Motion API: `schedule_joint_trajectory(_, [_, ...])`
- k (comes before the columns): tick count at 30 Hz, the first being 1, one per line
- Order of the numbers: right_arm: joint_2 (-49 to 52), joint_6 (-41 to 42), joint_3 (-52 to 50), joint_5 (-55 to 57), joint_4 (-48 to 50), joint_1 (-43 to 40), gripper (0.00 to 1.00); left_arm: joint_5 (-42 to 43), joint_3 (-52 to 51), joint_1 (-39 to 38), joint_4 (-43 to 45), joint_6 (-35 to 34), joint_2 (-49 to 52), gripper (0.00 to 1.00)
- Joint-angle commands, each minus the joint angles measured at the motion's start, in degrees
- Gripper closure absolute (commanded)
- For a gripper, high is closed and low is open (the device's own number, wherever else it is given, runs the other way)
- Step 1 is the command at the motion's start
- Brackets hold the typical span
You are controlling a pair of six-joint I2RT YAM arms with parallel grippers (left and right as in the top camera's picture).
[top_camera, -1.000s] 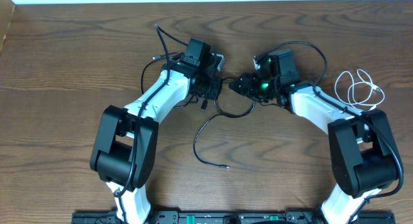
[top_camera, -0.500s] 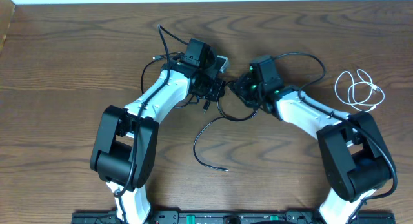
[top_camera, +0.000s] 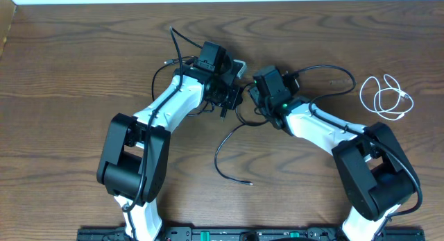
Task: Untangle cables
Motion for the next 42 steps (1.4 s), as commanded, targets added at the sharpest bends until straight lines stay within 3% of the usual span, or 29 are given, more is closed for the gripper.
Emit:
schedule_joint_trajectory(1, [1.88, 1.86, -0.02, 4.31, 1.75, 0.28, 0.61, 3.06, 1.33, 0.13, -0.13, 0.72, -1.38, 0.93])
schedule_joint_trajectory(5, [3.78, 1.95, -0.02, 4.09, 5.33, 0.31, 0.66, 3.91, 1.33, 0.13, -0.13, 0.76, -1.38, 0.92])
schedule_joint_trajectory(15, [5.77, 1.01, -0.02, 5.62, 7.41, 0.22, 0.65, 3.93, 1.33, 0.13, -0.11, 0.79, -1.38, 0.93])
schedule_joint_trajectory(17, [5.77, -0.52, -0.02, 5.57, 7.56, 0.22, 0.98, 3.91, 1.33, 0.13, -0.11, 0.79, -1.38, 0.93])
schedule_joint_trajectory(18, [5.77, -1.22, -0.02, 5.33, 7.52, 0.22, 0.99, 3.91, 1.33, 0.13, -0.11, 0.79, -1.38, 0.93])
schedule_joint_trajectory(26, [5.64, -15.1, -0.02, -1.33, 7.15, -0.44, 0.98, 3.23, 1.33, 0.2, -0.11, 0.81, -1.38, 0.93])
schedule_joint_trajectory(31, [5.64, -15.3, -0.02, -3.78, 6.62, -1.46, 0.81, 3.26, 1.33, 0.2, -0.11, 0.79, -1.38, 0.92])
schedule_joint_trajectory(33, [5.64, -15.28, -0.02, -3.19, 5.57, -1.57, 0.79, 3.26, 1.33, 0.2, -0.13, 0.79, -1.38, 0.93])
schedule_joint_trajectory(39, [5.68, -15.26, -0.02, 1.25, 5.84, -1.16, 0.8, 3.26, 1.33, 0.2, -0.11, 0.79, -1.38, 0.93])
schedule_joint_trajectory(40, [5.68, -15.26, -0.02, 2.03, 5.86, -1.09, 0.83, 3.26, 1.33, 0.2, -0.11, 0.79, -1.38, 0.92])
schedule_joint_trajectory(42, [5.68, -15.28, -0.02, 2.49, 5.9, -1.09, 0.99, 3.26, 1.33, 0.2, -0.13, 0.81, -1.38, 0.92])
